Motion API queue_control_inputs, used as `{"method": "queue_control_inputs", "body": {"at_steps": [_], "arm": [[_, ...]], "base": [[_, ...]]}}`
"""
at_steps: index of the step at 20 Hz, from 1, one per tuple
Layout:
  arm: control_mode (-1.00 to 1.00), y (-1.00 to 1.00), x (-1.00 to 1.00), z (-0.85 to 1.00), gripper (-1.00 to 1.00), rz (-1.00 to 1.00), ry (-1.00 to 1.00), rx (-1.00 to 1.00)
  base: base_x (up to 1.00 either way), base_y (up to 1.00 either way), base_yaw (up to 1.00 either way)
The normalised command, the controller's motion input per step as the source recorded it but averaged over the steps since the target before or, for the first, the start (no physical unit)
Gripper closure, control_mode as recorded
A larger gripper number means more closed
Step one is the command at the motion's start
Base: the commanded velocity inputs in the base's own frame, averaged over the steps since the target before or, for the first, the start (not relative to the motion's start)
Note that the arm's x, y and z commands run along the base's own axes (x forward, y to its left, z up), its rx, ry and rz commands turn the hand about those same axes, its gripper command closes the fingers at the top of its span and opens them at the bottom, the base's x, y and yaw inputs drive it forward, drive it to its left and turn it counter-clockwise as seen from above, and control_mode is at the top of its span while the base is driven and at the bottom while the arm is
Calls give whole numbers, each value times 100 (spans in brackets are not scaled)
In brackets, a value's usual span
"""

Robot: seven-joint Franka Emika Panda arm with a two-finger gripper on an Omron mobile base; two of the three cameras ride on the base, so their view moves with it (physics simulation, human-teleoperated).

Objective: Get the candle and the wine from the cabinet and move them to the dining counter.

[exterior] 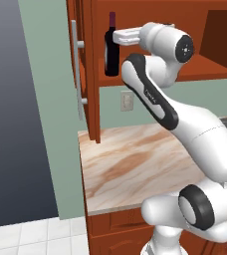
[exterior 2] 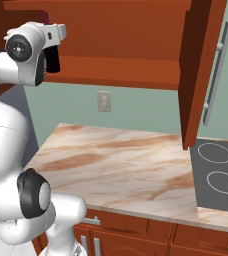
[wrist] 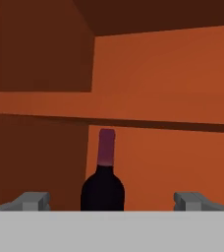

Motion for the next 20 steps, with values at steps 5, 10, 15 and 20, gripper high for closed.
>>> {"method": "queue_control_inputs", "body": {"at_steps": [5,10,15,20], "arm": [[-100,9,20,1,-100,1,0,0],[-100,6,20,0,-100,1,0,0],[-100,1,20,0,-100,1,0,0],[-100,4,22,0,-100,1,0,0]], "base": [[0,0,0],[0,0,0],[0,0,0],[0,0,0]]}}
